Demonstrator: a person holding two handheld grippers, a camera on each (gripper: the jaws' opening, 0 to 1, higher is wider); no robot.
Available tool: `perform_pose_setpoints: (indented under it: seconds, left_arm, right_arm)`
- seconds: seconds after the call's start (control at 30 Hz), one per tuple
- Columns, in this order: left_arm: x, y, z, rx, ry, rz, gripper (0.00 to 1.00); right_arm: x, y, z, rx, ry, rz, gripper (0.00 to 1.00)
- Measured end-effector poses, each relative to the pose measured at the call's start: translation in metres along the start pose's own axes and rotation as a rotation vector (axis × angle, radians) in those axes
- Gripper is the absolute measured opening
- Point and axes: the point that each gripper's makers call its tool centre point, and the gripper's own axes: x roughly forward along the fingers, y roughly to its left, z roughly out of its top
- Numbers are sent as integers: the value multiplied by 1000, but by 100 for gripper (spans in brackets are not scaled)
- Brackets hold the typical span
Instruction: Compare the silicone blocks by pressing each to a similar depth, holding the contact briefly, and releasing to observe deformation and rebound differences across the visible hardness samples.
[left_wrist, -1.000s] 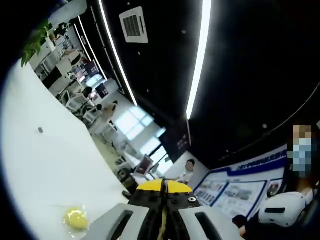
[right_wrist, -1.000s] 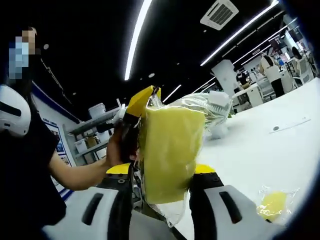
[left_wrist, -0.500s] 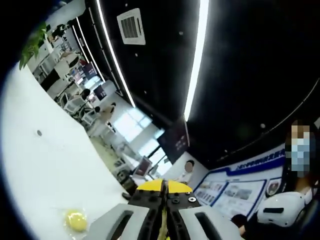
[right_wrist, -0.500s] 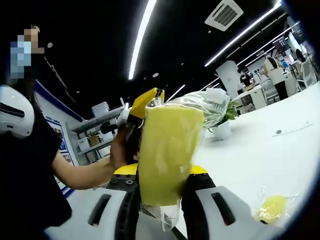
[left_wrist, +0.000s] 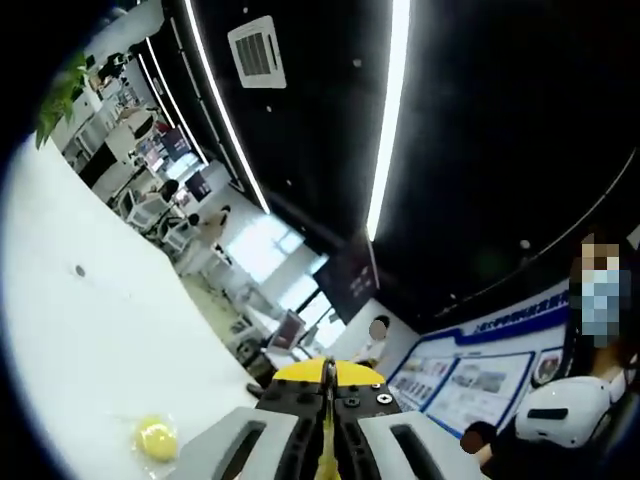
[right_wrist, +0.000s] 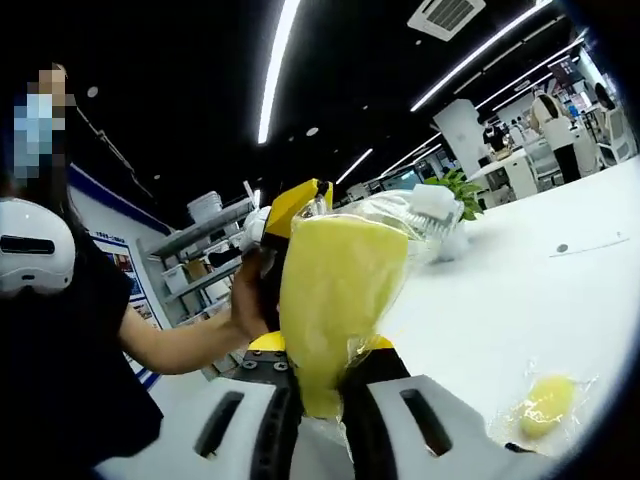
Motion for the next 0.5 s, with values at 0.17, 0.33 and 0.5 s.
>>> perform_pose_setpoints:
  seconds: [0.17,0.33,0.5]
  left_arm:
    - [-2,-3,-2,22,9,10,0]
    - [-4,-6,-6,62,26,24,0]
    - [-7,-12,-8,67,38,20,0]
  right_arm:
    - [-2,4,-2,25,26,-10,4]
    - [-5,11,-5,70,53,-20,2]
    - [-8,20,-6,63,83,-17,1]
